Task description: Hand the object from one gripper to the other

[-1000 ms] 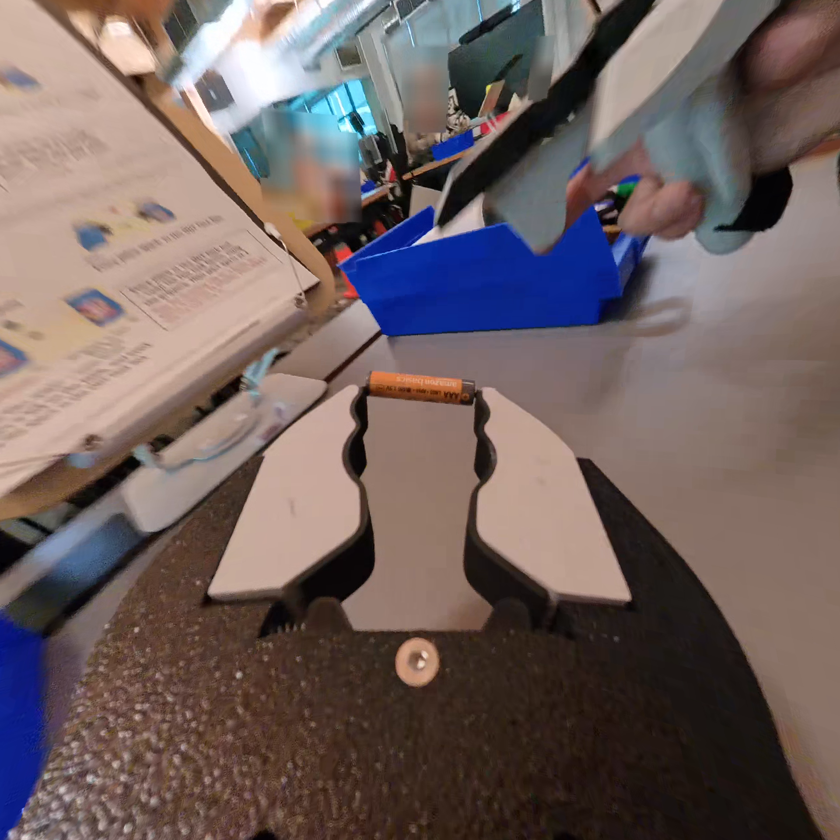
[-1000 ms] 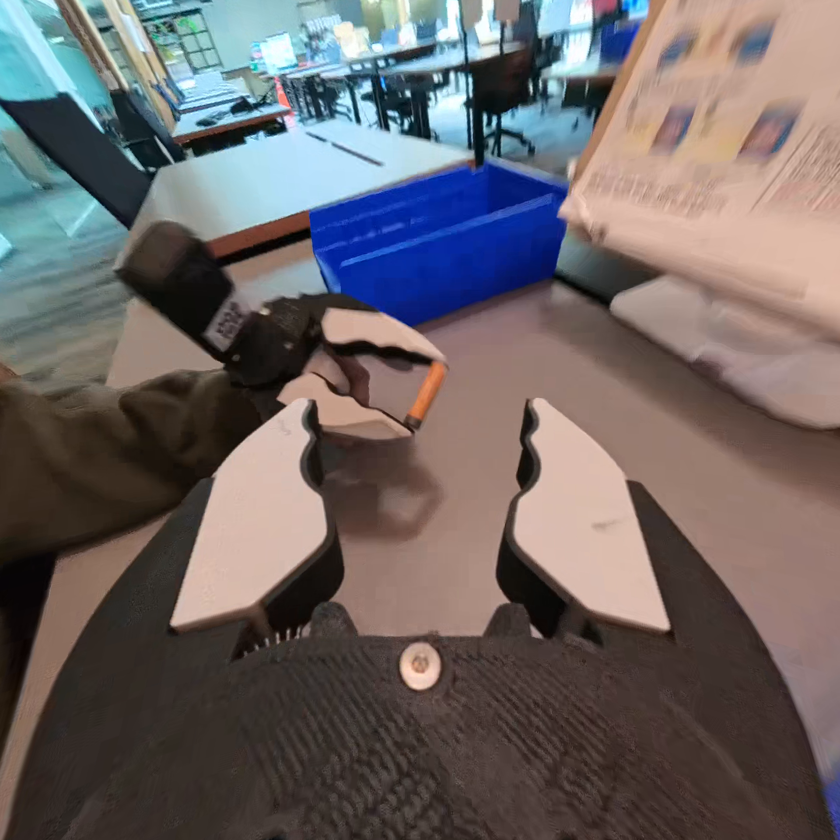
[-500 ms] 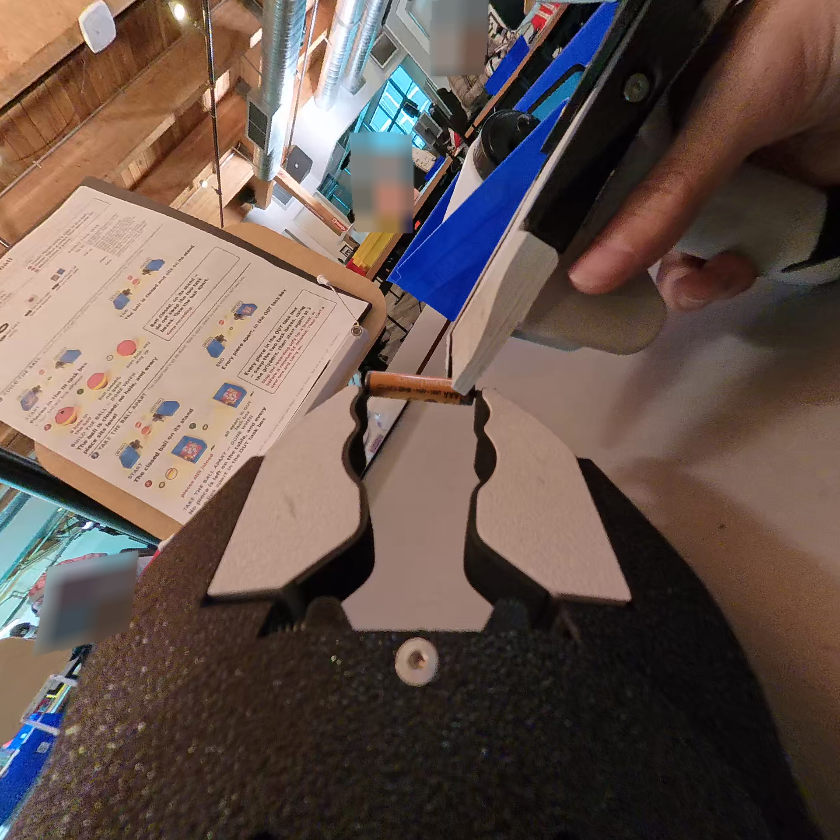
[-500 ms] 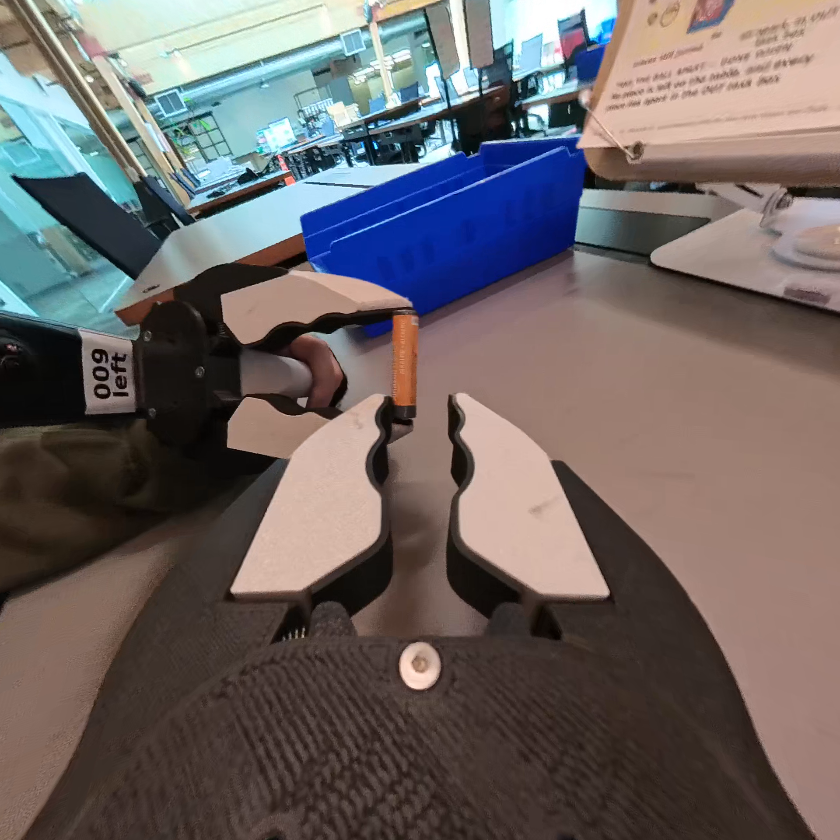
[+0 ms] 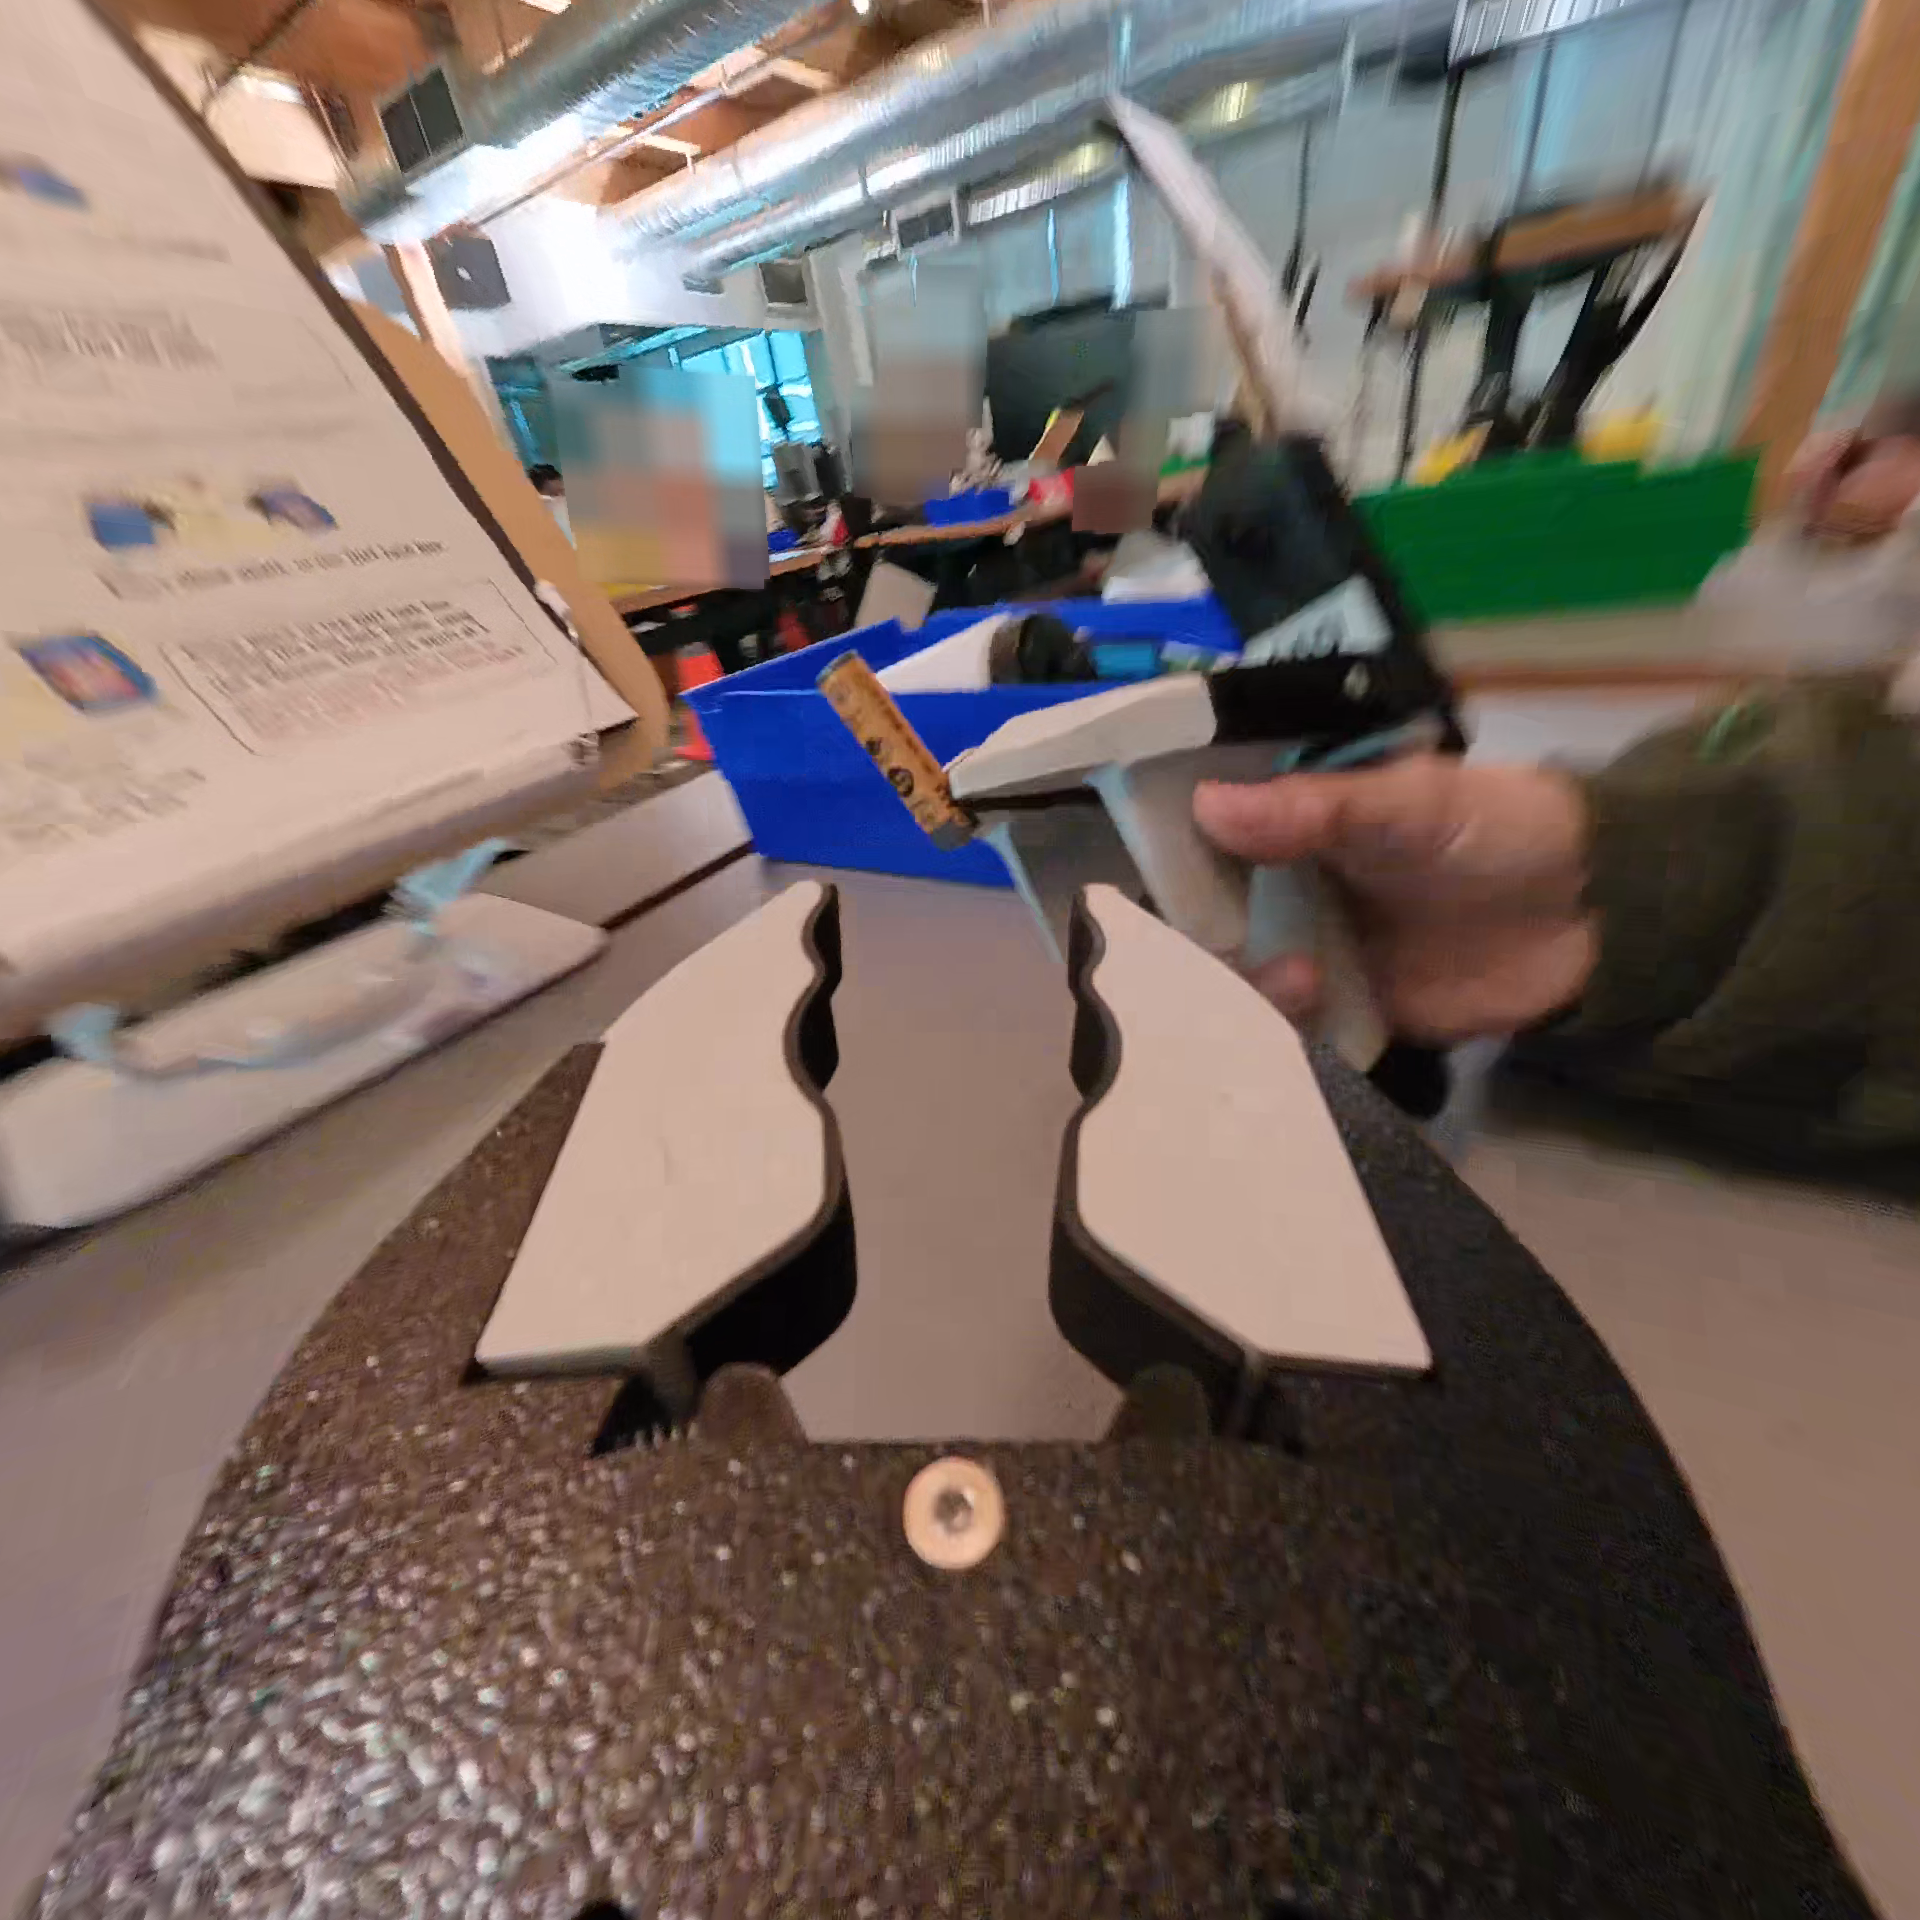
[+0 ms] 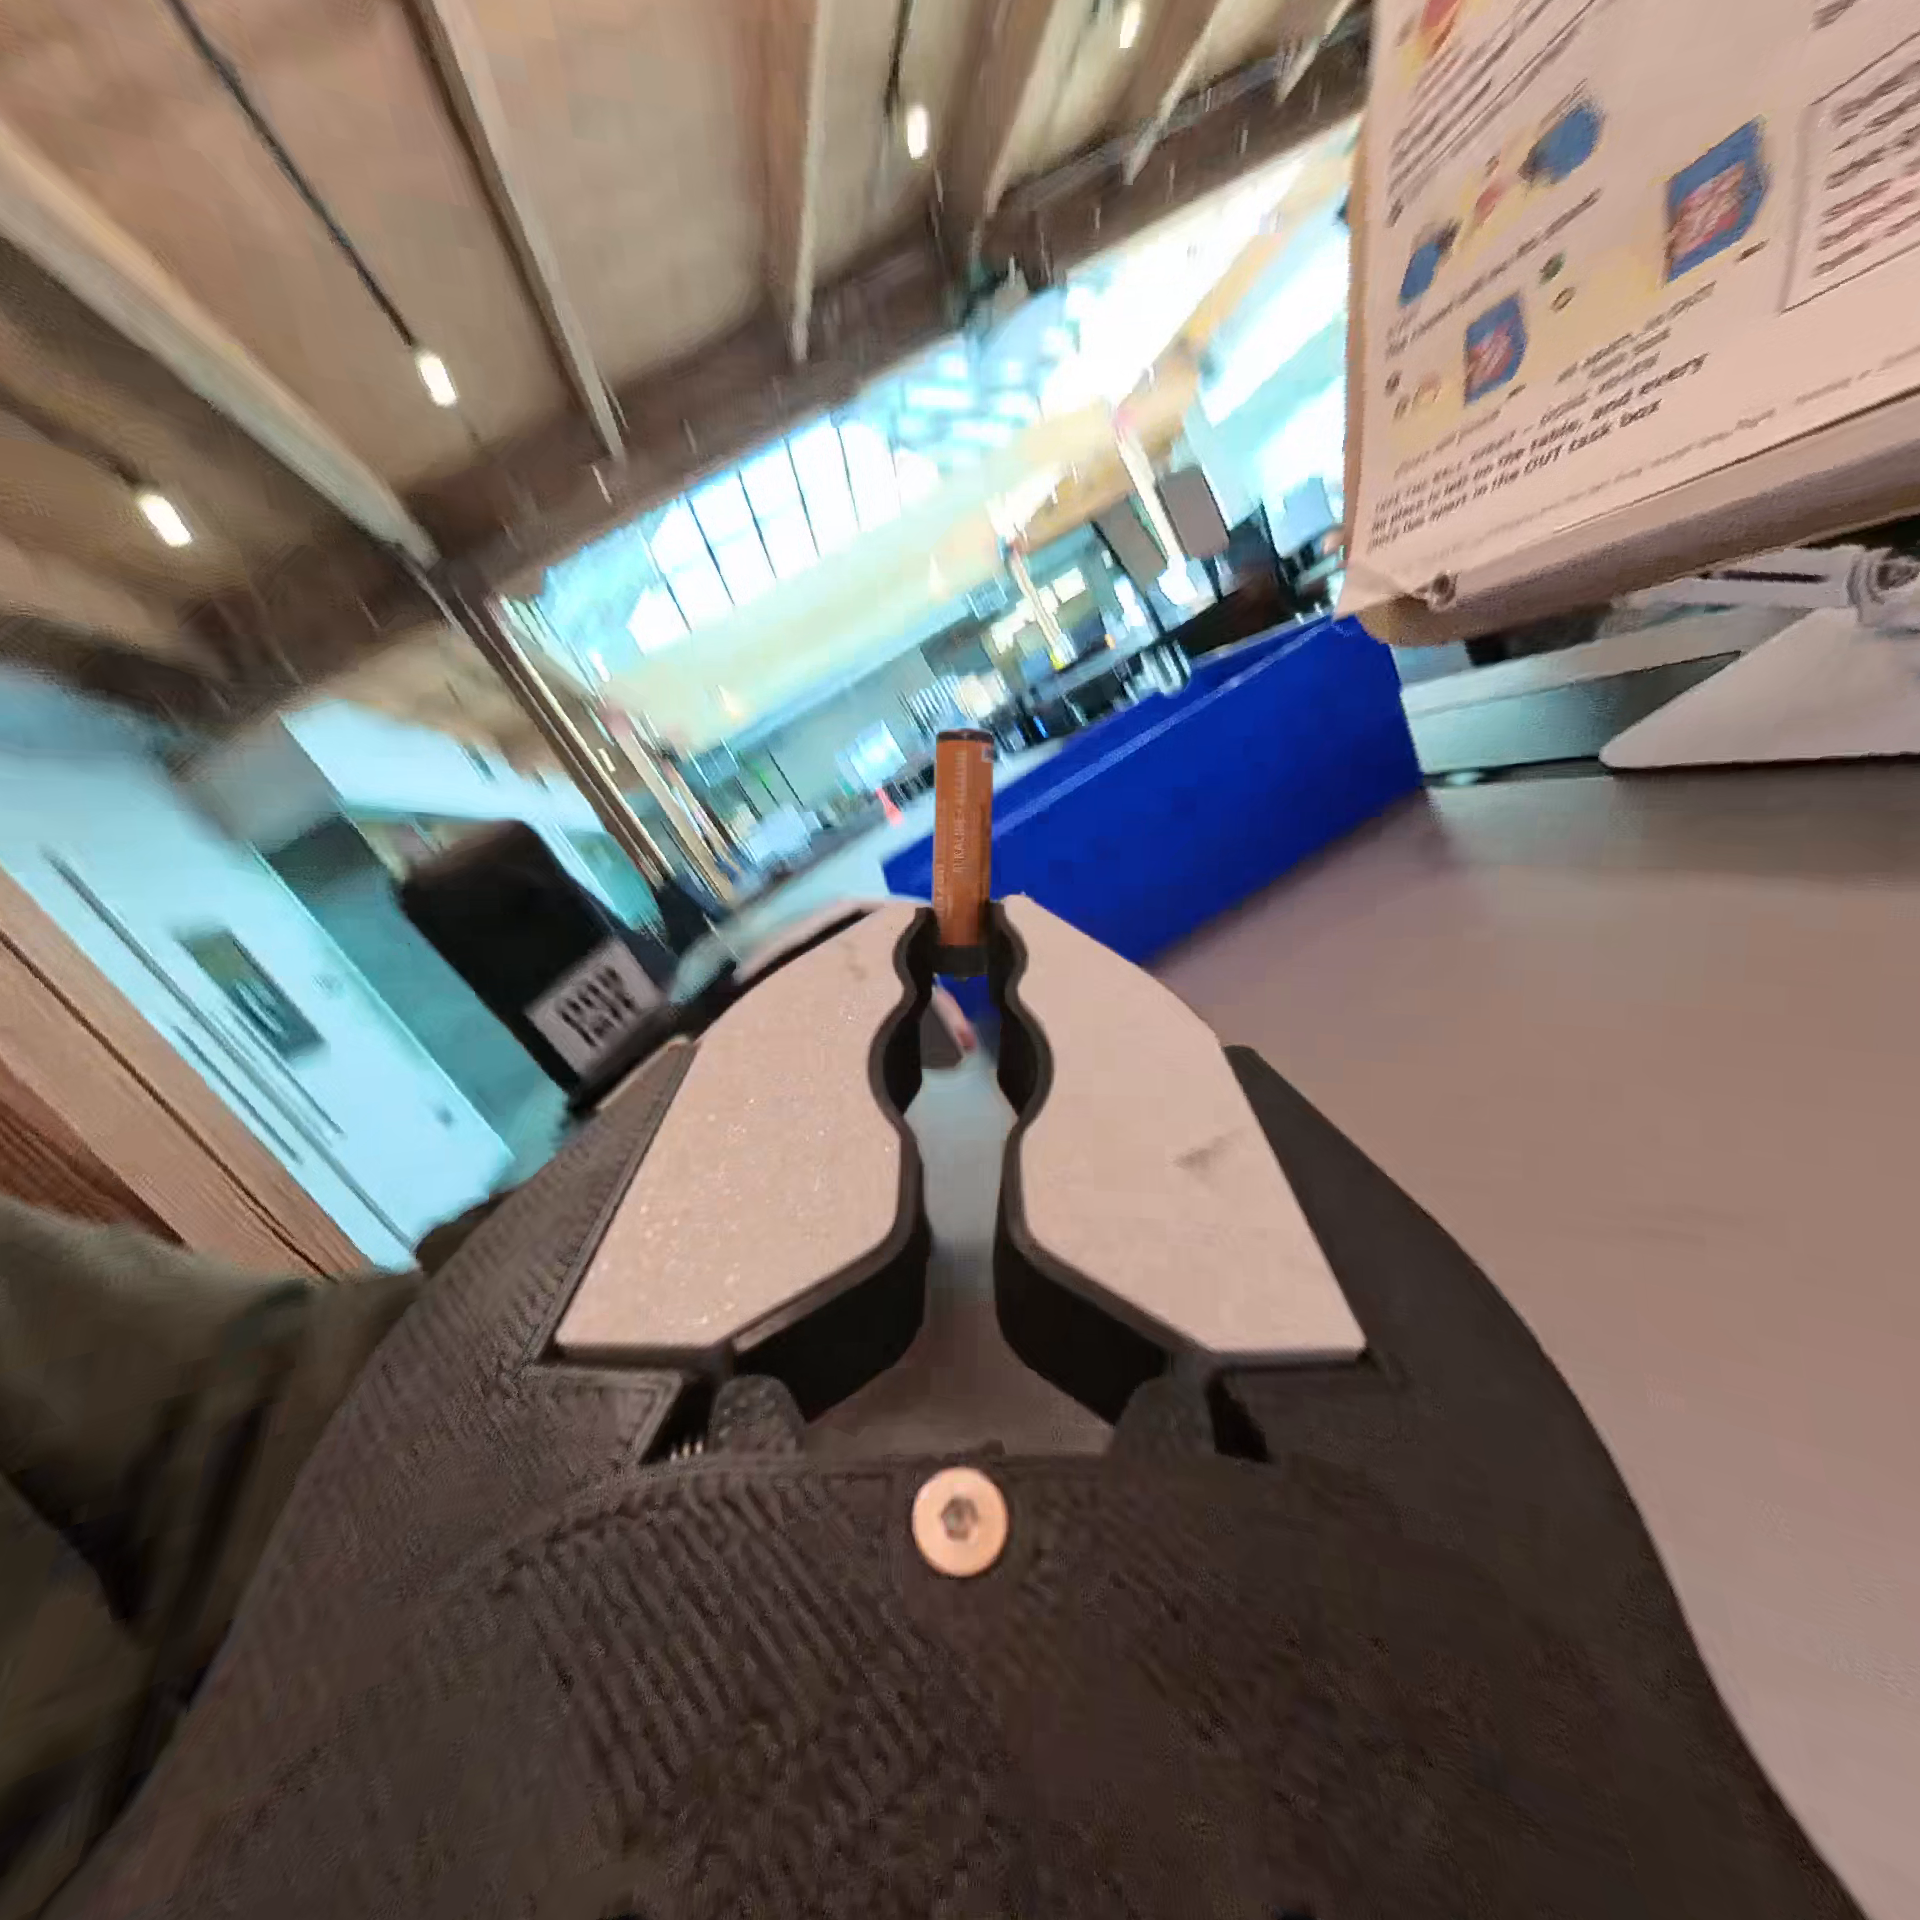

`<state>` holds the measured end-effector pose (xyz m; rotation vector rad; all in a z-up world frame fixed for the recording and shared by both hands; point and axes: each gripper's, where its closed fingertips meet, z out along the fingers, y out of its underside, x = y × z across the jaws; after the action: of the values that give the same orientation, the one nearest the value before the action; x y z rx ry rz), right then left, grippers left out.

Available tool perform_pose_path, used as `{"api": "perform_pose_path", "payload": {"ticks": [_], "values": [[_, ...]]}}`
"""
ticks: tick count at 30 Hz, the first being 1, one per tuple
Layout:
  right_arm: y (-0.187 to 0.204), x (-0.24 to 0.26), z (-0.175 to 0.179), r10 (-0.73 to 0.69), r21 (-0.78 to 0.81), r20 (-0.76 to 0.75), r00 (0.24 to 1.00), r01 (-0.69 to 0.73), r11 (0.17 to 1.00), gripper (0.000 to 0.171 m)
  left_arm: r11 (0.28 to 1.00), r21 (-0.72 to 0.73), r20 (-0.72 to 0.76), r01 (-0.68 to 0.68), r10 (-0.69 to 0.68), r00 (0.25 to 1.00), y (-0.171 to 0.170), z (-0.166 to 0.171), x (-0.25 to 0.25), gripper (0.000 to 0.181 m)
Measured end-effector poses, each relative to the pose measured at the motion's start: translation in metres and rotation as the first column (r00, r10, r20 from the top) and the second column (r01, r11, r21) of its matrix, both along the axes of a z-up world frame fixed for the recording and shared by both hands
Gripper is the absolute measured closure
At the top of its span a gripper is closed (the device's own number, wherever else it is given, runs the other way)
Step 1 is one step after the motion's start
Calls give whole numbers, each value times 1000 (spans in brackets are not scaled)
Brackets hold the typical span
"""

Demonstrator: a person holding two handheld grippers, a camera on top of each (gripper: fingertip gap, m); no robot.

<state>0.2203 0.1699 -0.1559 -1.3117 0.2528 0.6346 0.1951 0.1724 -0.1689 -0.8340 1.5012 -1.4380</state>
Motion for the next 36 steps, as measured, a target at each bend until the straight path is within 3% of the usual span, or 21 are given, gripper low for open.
{"api": "perform_pose_path", "payload": {"ticks": [3,5,7,9,11,14,17,22,26,30,33,36], "values": [[-1,5,3,15,84,-119,993,-5,996,162,957,-283,-11,62,-68,998,-2,9,0,148],[2,1,1,66,115,-195,979,-44,992,162,931,-362,-1,36,-39,999,2,11,2,155],[4,2,2,89,158,-285,954,-45,986,162,962,-272,37,-34,46,998,6,11,3,156],[5,2,4,125,205,-376,918,-49,978,162,992,-53,88,-111,115,989,3,8,3,153],[6,0,4,147,214,-427,892,-59,975,162,963,162,164,-216,190,968,1,7,3,153],[8,-9,6,193,235,-436,879,-96,967,162,864,374,272,-338,246,930,-6,6,3,155],[10,-19,8,228,246,-440,869,-127,961,162,754,450,358,-478,338,870,2,11,4,158],[12,-24,10,248,264,-450,858,-137,955,162,764,420,336,-489,370,866,10,12,4,170],[9,-25,13,256,258,-403,879,-159,953,162,788,407,328,-462,345,879,7,15,3,172],[4,-20,9,203,162,-257,945,-165,973,160,870,356,257,-340,259,931,5,13,1,173],[-4,-7,7,96,104,-53,994,-90,991,136,953,265,133,-150,118,984,1,6,0,173],[-18,-11,12,14,110,308,951,-50,993,129,990,-24,-18,139,-139,990,-5,4,-10,173]]}}
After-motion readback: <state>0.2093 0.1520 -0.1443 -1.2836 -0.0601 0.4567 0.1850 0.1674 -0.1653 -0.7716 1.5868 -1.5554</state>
